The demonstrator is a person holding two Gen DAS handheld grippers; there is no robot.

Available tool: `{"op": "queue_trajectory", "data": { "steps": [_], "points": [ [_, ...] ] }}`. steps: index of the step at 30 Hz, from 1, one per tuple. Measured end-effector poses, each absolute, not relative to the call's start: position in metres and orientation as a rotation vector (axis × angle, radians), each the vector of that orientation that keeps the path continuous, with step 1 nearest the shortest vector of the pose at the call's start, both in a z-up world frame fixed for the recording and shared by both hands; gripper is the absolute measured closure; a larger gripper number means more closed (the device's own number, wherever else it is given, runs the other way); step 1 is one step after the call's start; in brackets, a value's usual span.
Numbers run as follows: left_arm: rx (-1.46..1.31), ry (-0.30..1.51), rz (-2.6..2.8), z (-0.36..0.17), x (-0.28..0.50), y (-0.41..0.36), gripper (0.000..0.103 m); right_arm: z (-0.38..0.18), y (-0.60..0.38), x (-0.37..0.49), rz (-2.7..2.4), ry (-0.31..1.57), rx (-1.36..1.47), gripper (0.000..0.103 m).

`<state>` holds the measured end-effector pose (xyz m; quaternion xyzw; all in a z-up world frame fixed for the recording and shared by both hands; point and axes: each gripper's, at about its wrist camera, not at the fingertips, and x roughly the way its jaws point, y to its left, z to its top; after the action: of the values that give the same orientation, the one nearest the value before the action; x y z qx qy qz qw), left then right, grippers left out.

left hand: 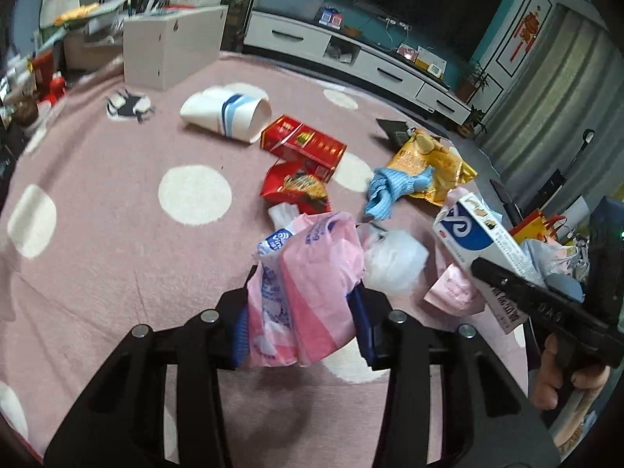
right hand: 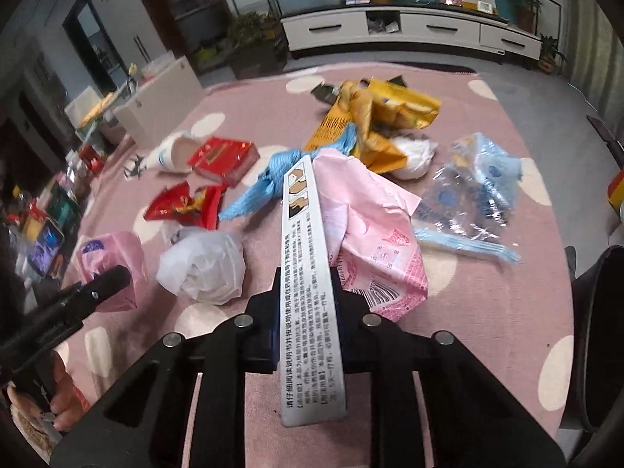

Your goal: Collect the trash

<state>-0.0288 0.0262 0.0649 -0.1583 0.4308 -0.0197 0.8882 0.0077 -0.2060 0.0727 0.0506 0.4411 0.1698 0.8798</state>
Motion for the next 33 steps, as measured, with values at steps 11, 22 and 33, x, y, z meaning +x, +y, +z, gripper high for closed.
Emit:
{"op": "queue_trajectory", "data": {
  "steps": [11, 22, 33],
  "points": [
    [-0.249, 0.802, -0.095, 0.102, -0.039, -0.022, 0.058, 0.108, -0.238, -0.011, 0.332, 0.805, 0.167, 0.081],
    [-0.229, 0.830, -0.131, 0.097, -0.036, -0.040, 0.057, 0.079, -0.251, 0.007, 0.241, 0.905, 0.181, 0.077],
    [-0.241, 0.853, -0.142, 0.089, -0.032, -0.040, 0.057, 0.081, -0.266, 0.002, 0.240, 0.932, 0.226, 0.059]
  ]
}}
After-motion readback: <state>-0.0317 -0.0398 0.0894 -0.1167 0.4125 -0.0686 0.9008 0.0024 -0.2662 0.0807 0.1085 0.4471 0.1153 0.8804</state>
